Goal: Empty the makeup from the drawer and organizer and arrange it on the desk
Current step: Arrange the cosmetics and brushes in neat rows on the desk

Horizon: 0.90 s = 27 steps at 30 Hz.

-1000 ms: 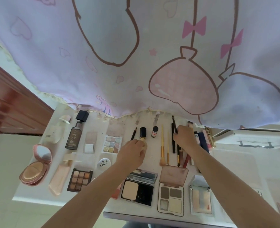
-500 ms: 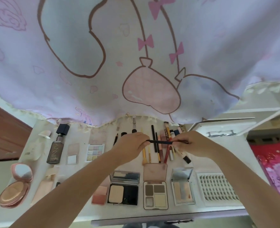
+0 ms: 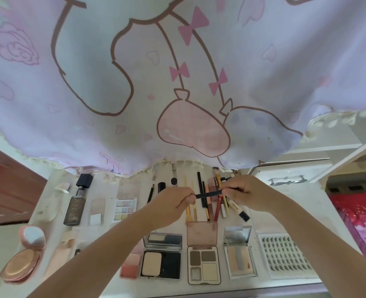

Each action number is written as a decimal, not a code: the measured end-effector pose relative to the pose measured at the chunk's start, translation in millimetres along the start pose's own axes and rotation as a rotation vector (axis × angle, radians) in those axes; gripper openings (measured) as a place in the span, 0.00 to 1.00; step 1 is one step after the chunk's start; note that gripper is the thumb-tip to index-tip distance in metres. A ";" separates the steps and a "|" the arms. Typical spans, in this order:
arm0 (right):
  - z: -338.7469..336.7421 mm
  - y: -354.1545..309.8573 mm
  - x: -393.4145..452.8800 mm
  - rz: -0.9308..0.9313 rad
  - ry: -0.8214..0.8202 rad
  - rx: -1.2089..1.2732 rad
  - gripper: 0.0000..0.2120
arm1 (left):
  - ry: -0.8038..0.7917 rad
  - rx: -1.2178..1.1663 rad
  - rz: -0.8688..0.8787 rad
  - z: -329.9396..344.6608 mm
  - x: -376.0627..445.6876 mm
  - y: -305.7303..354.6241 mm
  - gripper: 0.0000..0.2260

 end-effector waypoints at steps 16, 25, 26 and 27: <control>-52.5 32.0 8.0 0.183 0.386 0.276 0.08 | 0.208 -0.326 -0.282 -17.2 -6.3 -59.3 0.16; -15.9 61.4 40.8 0.288 0.252 0.113 0.10 | 0.075 -0.636 -0.577 39.7 -2.1 -69.5 0.09; -8.9 67.7 48.1 0.308 0.206 0.050 0.10 | 0.042 -0.637 -0.610 51.0 0.4 -69.4 0.08; -1.4 74.2 56.0 0.319 0.151 -0.011 0.08 | 0.016 -0.629 -0.637 62.1 3.5 -69.8 0.07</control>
Point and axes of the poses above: each hand's wrist, its own x-axis towards the middle knuckle, its own z-axis out of the palm, y = z × x, the point moved 7 cm from there along x, towards the middle knuckle, and after that the axes turned 7 degrees about x, right-handed, at the moved point
